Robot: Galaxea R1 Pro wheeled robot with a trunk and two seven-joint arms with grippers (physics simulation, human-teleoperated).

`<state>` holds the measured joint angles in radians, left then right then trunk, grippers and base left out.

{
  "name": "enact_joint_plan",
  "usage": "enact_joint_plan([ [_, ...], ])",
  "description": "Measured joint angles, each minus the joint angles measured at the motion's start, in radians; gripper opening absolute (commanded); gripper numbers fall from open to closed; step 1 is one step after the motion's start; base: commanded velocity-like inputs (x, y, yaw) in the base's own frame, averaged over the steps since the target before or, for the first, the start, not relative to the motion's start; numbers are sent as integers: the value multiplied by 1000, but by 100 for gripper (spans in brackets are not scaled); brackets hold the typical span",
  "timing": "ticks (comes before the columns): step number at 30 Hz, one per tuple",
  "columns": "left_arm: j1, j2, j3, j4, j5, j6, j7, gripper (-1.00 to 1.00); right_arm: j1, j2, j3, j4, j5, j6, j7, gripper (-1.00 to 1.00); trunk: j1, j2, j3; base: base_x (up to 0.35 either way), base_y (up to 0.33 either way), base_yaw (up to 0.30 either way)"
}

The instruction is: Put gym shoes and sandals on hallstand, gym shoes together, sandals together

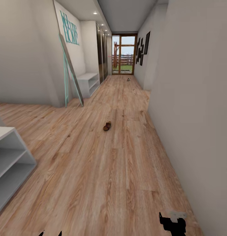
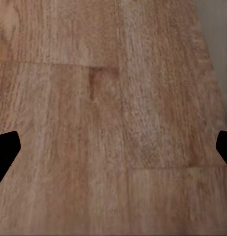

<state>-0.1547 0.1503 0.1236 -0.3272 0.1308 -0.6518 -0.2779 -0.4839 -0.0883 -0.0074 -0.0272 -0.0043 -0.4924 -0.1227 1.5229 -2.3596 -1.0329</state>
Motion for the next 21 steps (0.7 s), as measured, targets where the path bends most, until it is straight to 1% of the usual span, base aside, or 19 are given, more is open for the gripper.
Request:
enact_joint_plan([
  [4,0,0,0,0,0,0,0,100,0,0,0,0,0,0,0,100,0,0,0,313,0,-279],
  [8,0,0,0,0,0,0,0,100,0,1,0,0,0,0,0,100,0,0,0,325,0,-161],
  [15,0,0,0,0,0,0,0,100,0,3,0,0,1,0,3,100,0,0,0,331,6,-39],
  [21,0,0,0,0,0,0,0,100,0,3,1,0,4,0,6,100,0,0,0,333,61,-4],
])
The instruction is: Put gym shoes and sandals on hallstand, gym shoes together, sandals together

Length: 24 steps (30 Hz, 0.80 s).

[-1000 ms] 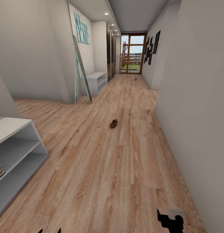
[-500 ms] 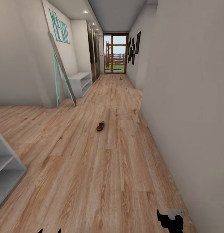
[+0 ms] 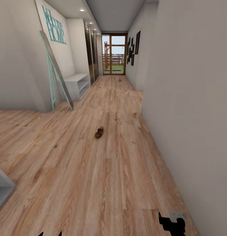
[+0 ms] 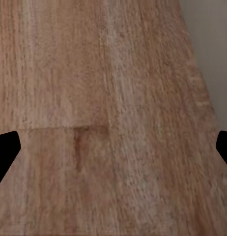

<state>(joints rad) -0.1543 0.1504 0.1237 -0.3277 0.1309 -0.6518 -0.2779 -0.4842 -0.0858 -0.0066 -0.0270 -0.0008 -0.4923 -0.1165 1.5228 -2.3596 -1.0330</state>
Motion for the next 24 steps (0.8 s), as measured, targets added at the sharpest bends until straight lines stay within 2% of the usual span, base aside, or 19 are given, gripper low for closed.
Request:
enact_joint_plan([
  [24,0,0,0,17,1,-1,0,100,4,0,2,0,4,0,2,100,0,0,0,323,127,0],
])
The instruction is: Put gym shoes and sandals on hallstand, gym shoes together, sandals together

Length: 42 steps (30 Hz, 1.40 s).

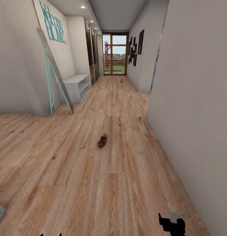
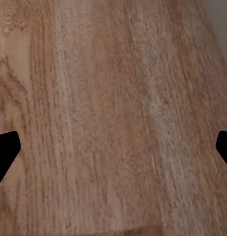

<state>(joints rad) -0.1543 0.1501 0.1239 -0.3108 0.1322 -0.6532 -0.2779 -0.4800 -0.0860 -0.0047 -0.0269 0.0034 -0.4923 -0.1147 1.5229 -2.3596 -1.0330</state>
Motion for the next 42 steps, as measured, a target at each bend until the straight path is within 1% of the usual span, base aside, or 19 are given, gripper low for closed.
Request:
enact_joint_plan([
  [15,0,0,0,1,0,0,0,100,0,2,0,0,-2,0,-3,100,0,0,0,318,136,11],
  [20,0,0,0,1,0,0,0,100,0,3,0,0,-2,0,-3,100,0,0,0,318,112,164],
  [31,0,0,0,1,0,0,0,100,0,3,0,0,-2,1,-4,100,0,0,0,318,106,246],
  [42,0,0,0,1,0,0,0,100,0,3,0,0,-2,0,-4,100,0,0,0,318,103,61],
])
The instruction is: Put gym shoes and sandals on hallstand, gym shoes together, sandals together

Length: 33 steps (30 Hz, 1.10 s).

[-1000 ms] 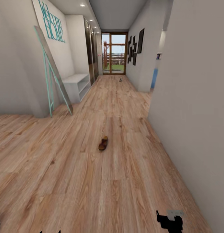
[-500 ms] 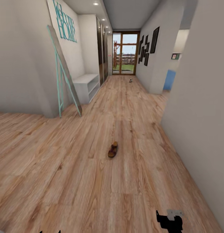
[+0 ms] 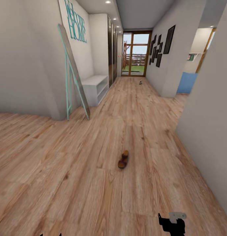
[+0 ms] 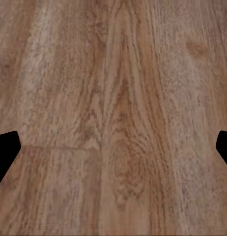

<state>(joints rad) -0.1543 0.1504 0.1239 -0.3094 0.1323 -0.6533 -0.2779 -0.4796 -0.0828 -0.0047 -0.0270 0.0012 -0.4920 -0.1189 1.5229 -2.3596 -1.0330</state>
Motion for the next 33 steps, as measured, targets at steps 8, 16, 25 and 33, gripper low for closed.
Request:
enact_joint_plan([
  [8,0,0,0,0,0,0,0,100,0,0,0,0,0,0,0,100,0,0,0,318,107,5],
  [16,0,0,0,0,0,0,0,100,0,0,0,0,0,0,0,100,0,0,0,318,117,11],
  [25,0,0,0,0,0,0,0,100,0,0,0,0,0,0,0,100,0,0,0,318,118,179],
  [33,0,0,0,0,0,0,0,100,0,0,0,0,0,0,0,100,0,0,0,318,106,252],
])
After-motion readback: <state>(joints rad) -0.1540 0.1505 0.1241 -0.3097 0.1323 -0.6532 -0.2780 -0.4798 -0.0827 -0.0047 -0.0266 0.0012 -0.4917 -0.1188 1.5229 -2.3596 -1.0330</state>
